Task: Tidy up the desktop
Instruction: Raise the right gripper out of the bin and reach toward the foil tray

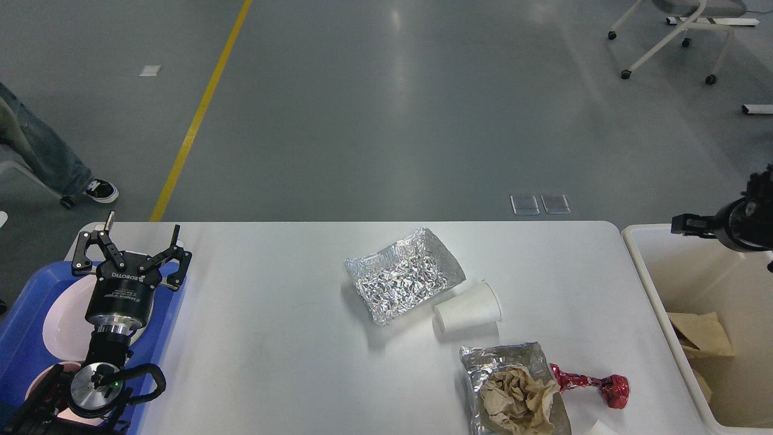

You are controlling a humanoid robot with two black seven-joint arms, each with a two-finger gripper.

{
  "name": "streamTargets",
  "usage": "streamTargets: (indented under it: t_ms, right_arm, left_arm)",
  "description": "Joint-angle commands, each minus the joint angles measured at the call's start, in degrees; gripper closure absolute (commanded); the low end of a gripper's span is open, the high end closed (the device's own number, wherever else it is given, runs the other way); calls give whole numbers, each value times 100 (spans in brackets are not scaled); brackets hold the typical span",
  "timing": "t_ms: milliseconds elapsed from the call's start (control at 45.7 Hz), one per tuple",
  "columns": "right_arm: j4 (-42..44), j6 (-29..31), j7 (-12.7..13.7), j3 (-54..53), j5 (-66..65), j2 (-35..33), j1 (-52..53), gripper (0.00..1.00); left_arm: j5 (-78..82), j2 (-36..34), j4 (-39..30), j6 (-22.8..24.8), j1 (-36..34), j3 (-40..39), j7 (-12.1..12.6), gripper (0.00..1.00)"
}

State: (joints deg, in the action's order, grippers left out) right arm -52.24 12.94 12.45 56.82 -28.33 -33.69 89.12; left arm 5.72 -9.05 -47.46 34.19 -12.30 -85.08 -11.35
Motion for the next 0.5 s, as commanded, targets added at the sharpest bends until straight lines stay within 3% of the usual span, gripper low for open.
streamTargets:
  t_ms: [0,197,307,482]
  right_arm:
    - [-857,577,-6,84,29,55,1000,0]
    - [-1912,2888,-32,637,642,1188,2838,0]
    - [-2316,3303,-23,664,2092,1312,3356,0]
    - [-3010,3242,-50,1076,3596,1724,4569,0]
  left_arm:
    - [-1,-9,0,0,0,0,1,3]
    - [-1,0,0,0,0,0,1,3]
    - [-1,0,0,0,9,0,1,3]
    - [-1,0,0,0,9,0,1,3]
